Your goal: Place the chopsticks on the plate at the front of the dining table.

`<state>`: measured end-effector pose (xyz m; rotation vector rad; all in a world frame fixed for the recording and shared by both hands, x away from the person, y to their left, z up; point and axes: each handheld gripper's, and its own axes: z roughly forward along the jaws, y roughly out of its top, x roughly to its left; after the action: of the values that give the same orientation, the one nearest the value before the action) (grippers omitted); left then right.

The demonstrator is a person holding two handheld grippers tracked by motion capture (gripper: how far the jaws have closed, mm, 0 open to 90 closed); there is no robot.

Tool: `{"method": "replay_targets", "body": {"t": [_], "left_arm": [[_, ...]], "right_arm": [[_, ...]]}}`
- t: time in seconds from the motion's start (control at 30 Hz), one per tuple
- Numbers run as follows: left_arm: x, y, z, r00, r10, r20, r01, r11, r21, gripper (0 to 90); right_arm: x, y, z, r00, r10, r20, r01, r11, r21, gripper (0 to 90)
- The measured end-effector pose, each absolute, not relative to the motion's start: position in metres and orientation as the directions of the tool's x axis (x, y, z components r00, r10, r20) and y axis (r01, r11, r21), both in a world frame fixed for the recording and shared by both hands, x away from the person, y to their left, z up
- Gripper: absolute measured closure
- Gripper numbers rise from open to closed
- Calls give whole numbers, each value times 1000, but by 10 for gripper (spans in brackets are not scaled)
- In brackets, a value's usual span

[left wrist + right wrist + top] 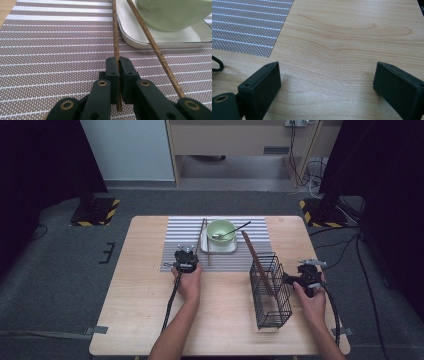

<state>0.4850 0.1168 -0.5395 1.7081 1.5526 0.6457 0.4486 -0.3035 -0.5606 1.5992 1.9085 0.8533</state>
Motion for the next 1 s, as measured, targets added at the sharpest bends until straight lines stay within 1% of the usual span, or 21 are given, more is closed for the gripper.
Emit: {"method": "replay_targets", "body": {"t": [0.33, 0.47, 1.0], "left_arm": [[486, 110, -540, 154, 982, -107, 640, -17, 768, 857], [485, 108, -542, 161, 980, -114, 646, -17, 763, 843], [483, 95, -542, 200, 969, -144, 641, -18, 768, 815]], "right_arm": [[449, -304, -561, -182, 983, 15, 667, 112, 737, 77], [449, -304, -561, -182, 983, 15, 667, 112, 737, 77], [449, -304, -561, -182, 983, 15, 667, 112, 737, 77]]}}
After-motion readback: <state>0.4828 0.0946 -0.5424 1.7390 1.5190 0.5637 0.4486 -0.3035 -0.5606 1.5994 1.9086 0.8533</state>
